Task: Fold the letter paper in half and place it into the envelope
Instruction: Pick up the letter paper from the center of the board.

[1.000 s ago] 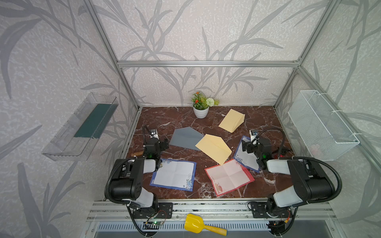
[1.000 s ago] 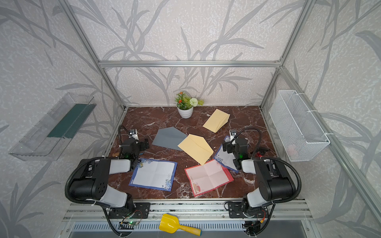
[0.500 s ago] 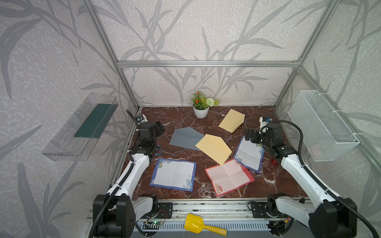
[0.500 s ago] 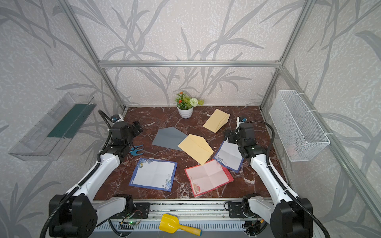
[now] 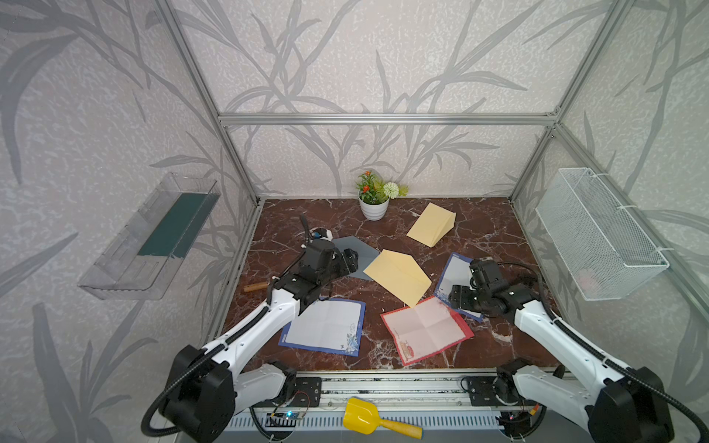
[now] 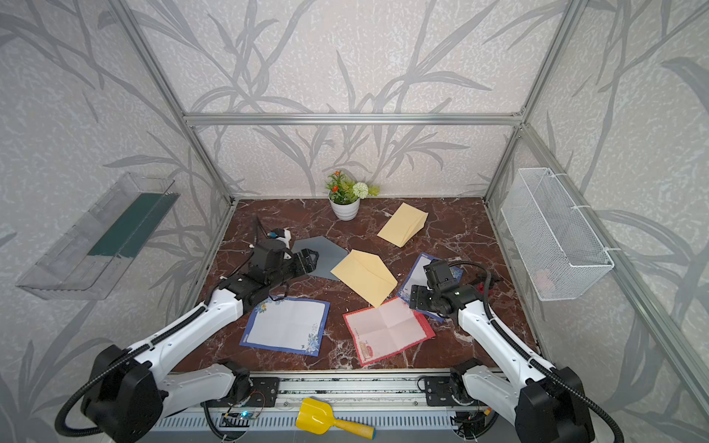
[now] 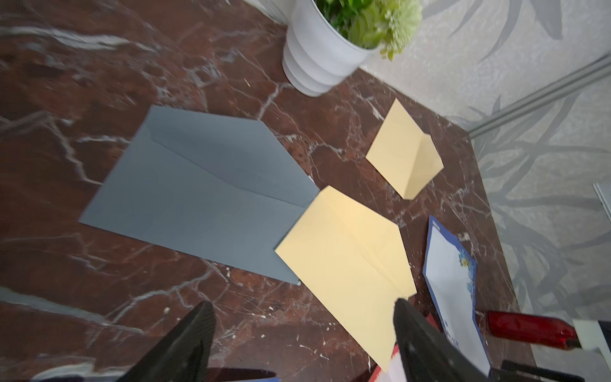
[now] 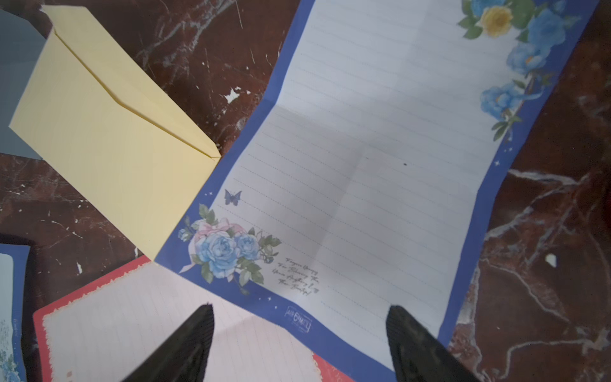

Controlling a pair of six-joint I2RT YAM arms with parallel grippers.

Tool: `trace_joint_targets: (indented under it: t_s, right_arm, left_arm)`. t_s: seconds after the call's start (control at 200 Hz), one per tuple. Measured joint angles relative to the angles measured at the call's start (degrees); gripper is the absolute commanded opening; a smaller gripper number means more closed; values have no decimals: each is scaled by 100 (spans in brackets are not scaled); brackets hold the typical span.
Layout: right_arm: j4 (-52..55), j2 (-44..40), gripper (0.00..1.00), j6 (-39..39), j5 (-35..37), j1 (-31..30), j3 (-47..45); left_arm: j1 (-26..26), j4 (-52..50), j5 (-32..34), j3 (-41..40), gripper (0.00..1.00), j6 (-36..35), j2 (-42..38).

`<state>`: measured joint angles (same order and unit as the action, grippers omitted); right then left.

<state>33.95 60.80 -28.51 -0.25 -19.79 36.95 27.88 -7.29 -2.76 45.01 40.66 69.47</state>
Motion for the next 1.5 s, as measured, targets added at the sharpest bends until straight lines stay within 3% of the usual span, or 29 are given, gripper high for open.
trace_joint_targets:
  t_s: [0.26,0.65,1.0,1.255,1.5]
  right_arm:
    - [-111,24,79,-44,-83,282,-175]
    - [-426,13,79,-15,-413,708,-503]
    - [-719,37,79,4,-643,756,-634]
    - [-820,37,79,4,-739,787,-706]
    - [-846,37,78,4,-780,813,-715]
  left_arm:
    - [1102,63,-155,752,79,313,1211]
    - [2063,310,-723,1980,72,625,2955]
    - [2356,457,-1257,2476,69,927,3995]
    - [2433,702,-1462,2837,66,1104,4330]
    - [2459,800,-1631,2964,57,1257,4612]
